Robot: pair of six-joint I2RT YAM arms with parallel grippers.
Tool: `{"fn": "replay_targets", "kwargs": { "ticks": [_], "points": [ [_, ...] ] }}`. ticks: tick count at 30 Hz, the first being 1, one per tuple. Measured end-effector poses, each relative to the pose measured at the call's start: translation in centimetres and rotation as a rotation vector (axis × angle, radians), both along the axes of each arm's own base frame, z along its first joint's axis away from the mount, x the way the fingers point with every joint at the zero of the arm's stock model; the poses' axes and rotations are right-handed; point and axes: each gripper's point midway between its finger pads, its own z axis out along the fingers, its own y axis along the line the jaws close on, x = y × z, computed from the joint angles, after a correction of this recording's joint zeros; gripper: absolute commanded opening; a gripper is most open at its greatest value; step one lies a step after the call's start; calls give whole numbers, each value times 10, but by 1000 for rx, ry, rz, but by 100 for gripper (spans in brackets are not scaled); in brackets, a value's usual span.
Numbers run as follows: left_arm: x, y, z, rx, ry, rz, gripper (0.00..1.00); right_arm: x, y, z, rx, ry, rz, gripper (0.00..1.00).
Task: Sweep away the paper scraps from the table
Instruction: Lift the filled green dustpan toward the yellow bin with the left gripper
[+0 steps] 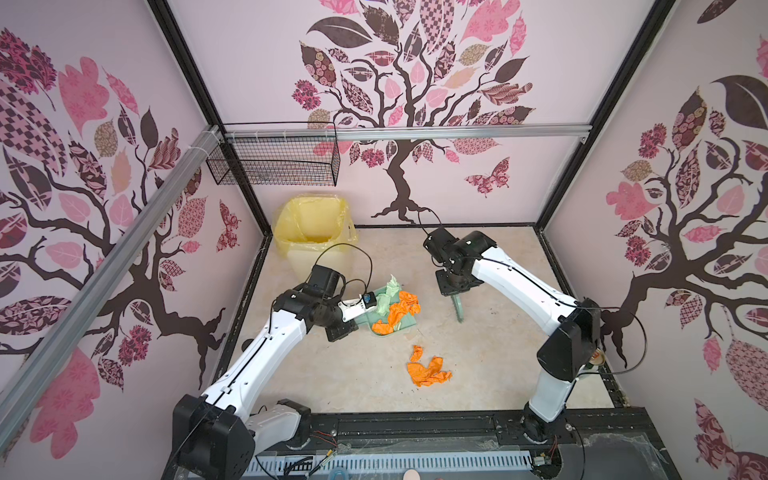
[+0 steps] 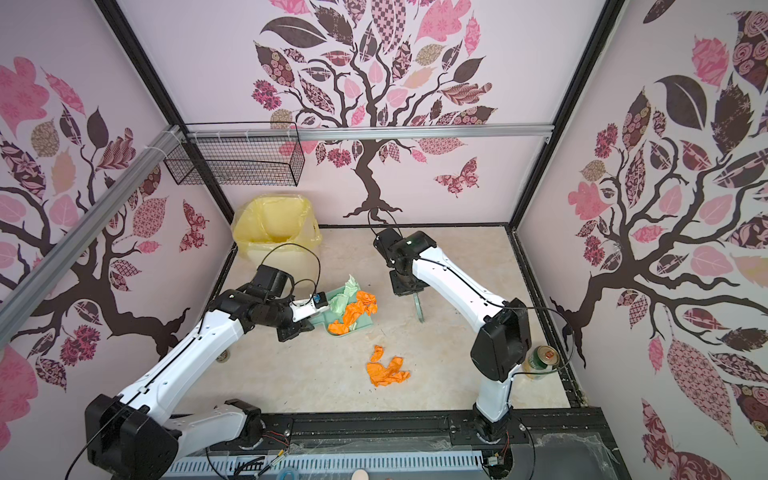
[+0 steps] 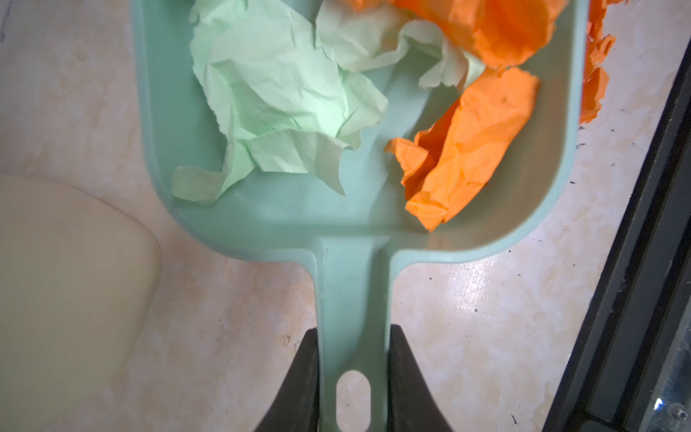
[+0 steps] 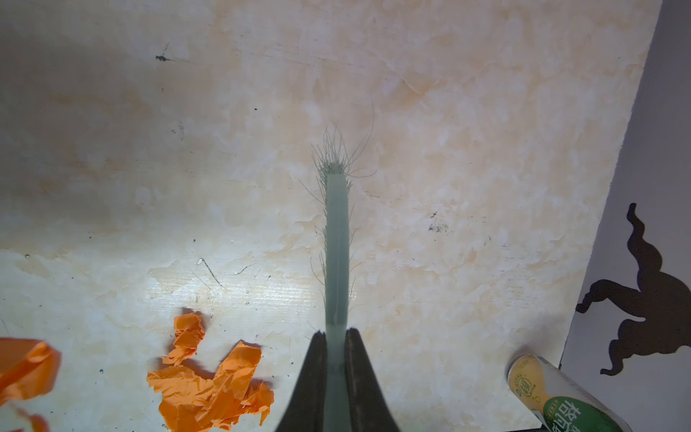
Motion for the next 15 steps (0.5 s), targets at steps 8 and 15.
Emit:
{"fn": "replay_targets", "kwargs": {
  "ticks": [8, 15],
  "points": [
    [-6, 3, 39, 6, -31, -24, 0, -8, -6, -5, 2, 1, 0, 0],
    [-13, 14, 64, 30, -30, -38, 0, -9, -10, -6, 14, -11, -5, 0]
  ]
}}
